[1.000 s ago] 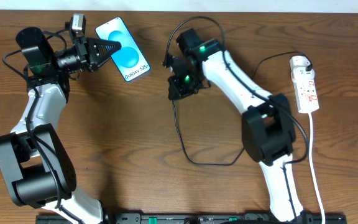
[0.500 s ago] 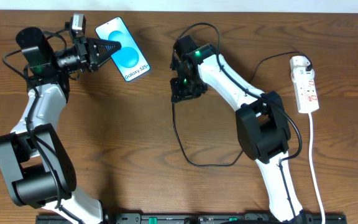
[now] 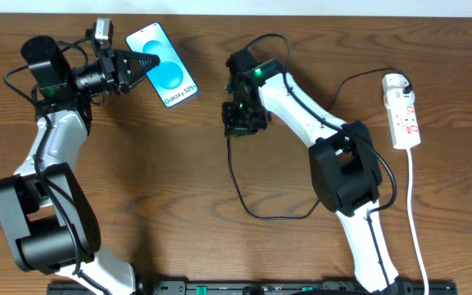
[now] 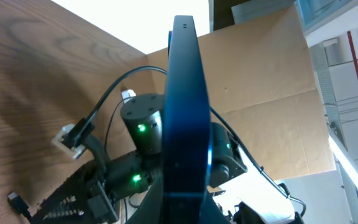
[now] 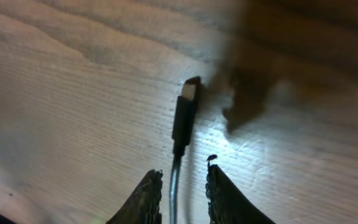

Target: Plug charger to phone and switch on socket

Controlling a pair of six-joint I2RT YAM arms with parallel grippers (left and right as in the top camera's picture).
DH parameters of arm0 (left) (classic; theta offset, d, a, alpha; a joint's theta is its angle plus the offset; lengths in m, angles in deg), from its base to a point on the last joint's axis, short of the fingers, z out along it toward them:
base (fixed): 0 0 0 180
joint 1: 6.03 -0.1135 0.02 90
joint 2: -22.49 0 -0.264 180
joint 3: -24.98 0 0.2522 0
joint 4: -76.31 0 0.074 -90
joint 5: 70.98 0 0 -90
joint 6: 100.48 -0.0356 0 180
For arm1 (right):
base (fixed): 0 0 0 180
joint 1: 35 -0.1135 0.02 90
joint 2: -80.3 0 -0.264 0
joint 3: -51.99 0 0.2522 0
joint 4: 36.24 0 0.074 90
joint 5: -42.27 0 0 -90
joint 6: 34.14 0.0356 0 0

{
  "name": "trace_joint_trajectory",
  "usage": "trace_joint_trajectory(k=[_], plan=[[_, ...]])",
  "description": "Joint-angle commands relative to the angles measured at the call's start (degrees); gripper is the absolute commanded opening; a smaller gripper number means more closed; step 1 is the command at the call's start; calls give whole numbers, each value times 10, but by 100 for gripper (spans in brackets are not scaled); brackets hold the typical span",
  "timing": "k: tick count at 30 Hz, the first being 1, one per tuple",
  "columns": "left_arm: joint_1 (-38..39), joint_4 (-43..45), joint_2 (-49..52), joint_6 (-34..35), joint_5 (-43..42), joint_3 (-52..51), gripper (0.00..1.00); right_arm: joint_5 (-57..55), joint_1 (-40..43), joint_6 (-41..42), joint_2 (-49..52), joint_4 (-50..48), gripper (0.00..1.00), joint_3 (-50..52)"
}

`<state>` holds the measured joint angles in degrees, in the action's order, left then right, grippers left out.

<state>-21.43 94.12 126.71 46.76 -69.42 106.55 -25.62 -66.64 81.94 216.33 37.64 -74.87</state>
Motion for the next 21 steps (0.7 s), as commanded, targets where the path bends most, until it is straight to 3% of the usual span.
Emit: trace_joint_trajectory(k=[1, 15, 21], plan=[[-3, 7, -12, 3, -16, 1, 6, 10, -8, 36, 0, -13, 22, 23], [-3, 7, -12, 3, -16, 1, 7, 9, -6, 48, 0, -79, 14, 50], [-3, 7, -11, 3, -16, 1, 8, 7, -5, 52, 0, -82, 1, 51]])
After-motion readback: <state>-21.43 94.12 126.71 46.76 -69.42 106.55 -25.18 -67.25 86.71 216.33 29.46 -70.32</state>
